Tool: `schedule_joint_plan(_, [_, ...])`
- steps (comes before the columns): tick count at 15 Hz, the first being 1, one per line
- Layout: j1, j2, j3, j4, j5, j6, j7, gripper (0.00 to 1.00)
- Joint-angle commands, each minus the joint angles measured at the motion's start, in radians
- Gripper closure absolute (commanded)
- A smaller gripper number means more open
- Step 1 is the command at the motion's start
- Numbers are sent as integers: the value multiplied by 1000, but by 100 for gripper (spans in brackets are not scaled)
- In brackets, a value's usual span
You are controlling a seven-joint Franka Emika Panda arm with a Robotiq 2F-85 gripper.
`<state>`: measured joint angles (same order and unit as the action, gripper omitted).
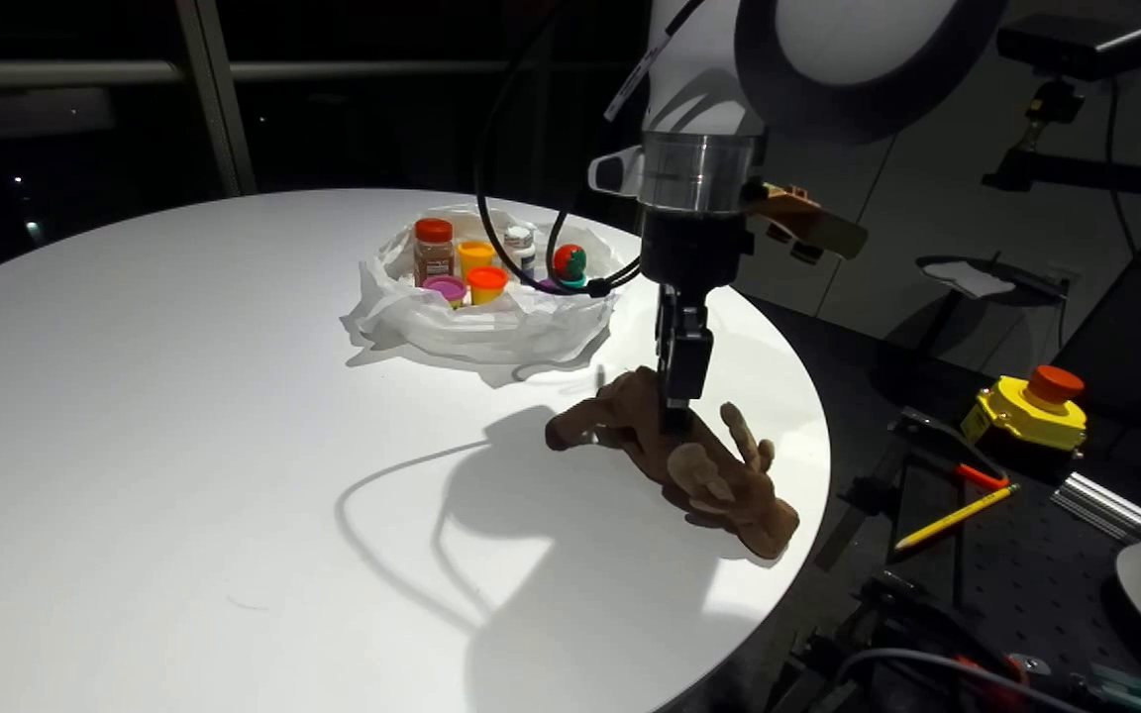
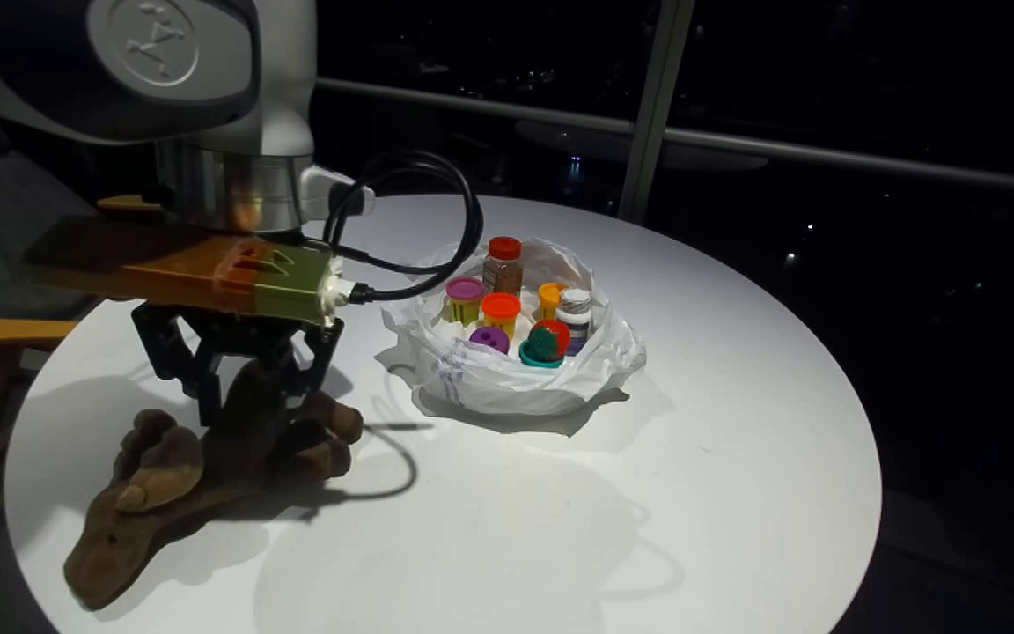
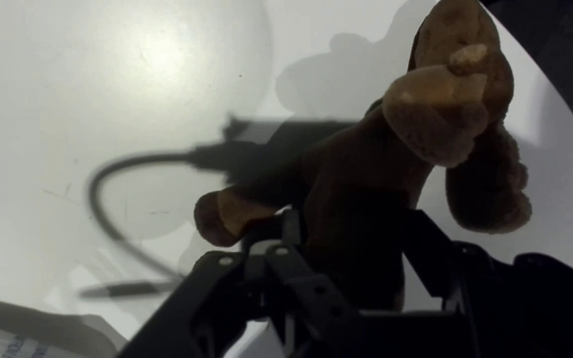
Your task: Put the things on the table into the plastic bag
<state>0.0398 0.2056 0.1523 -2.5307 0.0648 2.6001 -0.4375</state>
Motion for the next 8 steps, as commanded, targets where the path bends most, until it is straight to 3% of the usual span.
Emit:
schedule_joint_plan(1, [-6,-7,-11,11,-10,6,39,72])
schedule_joint_plan(4, [-2,-24,-25,16,-19,-13,89,93])
schedule_joint_plan(6, [17,-79,-39,16,-62,-58,161,98])
schedule_joint_plan(8, [52,-154,-58,17,-167,-94,287,97])
